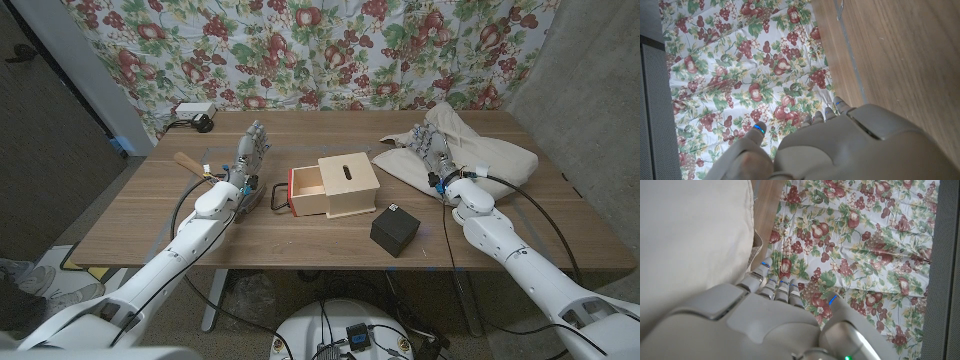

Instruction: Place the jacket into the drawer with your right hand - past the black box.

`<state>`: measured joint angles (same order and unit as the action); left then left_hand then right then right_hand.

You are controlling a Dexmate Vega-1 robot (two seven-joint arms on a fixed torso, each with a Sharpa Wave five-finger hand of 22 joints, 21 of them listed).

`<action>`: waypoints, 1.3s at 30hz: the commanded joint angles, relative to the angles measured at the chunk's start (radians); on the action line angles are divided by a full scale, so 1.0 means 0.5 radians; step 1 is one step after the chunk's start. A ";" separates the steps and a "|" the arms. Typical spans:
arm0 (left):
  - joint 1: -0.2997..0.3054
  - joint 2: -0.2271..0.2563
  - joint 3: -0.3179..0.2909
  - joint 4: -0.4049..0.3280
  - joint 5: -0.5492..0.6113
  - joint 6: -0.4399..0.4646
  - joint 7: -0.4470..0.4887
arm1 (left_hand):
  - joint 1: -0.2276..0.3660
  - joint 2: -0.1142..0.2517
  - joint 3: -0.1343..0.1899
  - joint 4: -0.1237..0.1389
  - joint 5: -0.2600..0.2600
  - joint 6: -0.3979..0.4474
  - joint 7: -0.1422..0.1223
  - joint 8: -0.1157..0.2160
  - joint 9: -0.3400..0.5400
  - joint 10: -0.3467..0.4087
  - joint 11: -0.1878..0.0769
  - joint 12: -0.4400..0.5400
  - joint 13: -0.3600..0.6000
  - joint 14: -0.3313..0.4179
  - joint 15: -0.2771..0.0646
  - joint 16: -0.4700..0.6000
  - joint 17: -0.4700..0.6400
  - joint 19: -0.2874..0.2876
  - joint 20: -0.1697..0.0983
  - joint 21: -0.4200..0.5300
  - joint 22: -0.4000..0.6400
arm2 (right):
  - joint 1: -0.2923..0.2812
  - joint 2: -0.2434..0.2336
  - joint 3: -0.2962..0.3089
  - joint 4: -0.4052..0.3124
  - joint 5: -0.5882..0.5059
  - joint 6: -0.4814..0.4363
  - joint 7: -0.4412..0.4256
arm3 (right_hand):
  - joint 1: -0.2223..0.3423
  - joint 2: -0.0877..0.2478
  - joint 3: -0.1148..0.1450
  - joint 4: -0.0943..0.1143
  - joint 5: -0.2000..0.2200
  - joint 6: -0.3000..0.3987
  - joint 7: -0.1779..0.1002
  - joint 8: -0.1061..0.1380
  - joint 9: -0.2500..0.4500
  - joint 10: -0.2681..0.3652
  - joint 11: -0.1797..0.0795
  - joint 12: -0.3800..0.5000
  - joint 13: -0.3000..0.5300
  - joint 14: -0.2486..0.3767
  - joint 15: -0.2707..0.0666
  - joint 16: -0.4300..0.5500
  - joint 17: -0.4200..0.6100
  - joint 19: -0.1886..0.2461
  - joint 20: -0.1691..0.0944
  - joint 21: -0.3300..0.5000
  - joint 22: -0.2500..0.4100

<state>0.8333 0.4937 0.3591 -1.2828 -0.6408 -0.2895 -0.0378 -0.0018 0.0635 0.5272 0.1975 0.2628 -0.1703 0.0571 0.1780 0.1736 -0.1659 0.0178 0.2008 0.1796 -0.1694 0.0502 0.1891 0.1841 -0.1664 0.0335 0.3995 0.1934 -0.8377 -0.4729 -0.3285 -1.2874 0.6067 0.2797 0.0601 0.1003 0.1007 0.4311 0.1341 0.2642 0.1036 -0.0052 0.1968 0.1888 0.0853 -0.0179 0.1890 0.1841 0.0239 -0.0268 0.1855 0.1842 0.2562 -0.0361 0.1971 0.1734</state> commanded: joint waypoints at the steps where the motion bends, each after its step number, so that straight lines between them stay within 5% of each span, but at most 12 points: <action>1: -0.026 -0.062 -0.050 0.057 0.057 0.019 -0.045 | 0.002 0.262 0.015 0.004 0.010 -0.380 0.000 0.013 0.004 -0.322 0.001 0.007 0.009 -0.309 0.008 0.009 0.002 -0.119 0.005 0.014 0.009 | -0.016 0.180 0.224 0.026 -0.209 -0.090 0.139 | 0.000 0.085 0.013 -0.002 0.011 0.019 0.005 0.010 0.004 0.026 0.001 0.015 0.008 0.000 -0.026 0.015 0.003 0.013 -0.008 0.011 0.005; 21: -0.050 -0.118 -0.086 0.093 0.104 0.034 -0.090 | 0.002 0.261 0.018 0.003 0.009 -0.367 0.003 0.016 0.005 -0.315 0.006 0.008 0.009 -0.306 0.016 0.009 0.003 -0.119 0.019 0.012 0.009 | -0.033 0.302 0.422 -0.020 -0.497 -0.118 0.249 | 0.006 0.079 0.020 -0.006 0.009 0.028 0.006 0.010 0.005 0.034 -0.002 0.015 0.008 0.008 -0.024 0.016 0.002 0.019 0.000 0.012 0.005; 39: -0.050 -0.128 -0.092 0.087 0.130 0.041 -0.084 | 0.002 0.260 0.021 0.003 0.008 -0.359 0.002 0.017 0.005 -0.310 0.009 0.008 0.010 -0.302 0.015 0.009 0.003 -0.115 0.019 0.011 0.008 | -0.046 0.293 0.464 -0.075 -0.691 -0.074 0.232 | 0.022 0.078 0.033 -0.019 0.009 0.035 0.006 0.010 0.005 0.044 0.002 0.015 0.008 0.015 -0.024 0.015 -0.002 0.025 -0.001 0.013 0.005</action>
<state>0.8093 0.4329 0.3163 -1.2381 -0.5846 -0.2709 -0.0807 -0.0017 0.0634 0.5297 0.2001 0.2626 -0.1701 0.0570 0.1779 0.1747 -0.1693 0.0213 0.2007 0.1792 -0.1728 0.0538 0.1890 0.1839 -0.1721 0.0393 0.3991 0.1931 -0.8573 -0.3269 -0.1127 -1.3112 0.3118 0.2309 0.1795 0.1072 0.1073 0.4392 0.1259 0.2642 0.1087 0.0002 0.1967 0.1885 0.0958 -0.0180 0.1929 0.1839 0.0272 -0.0302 0.1855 0.1812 0.2560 -0.0360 0.1971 0.1748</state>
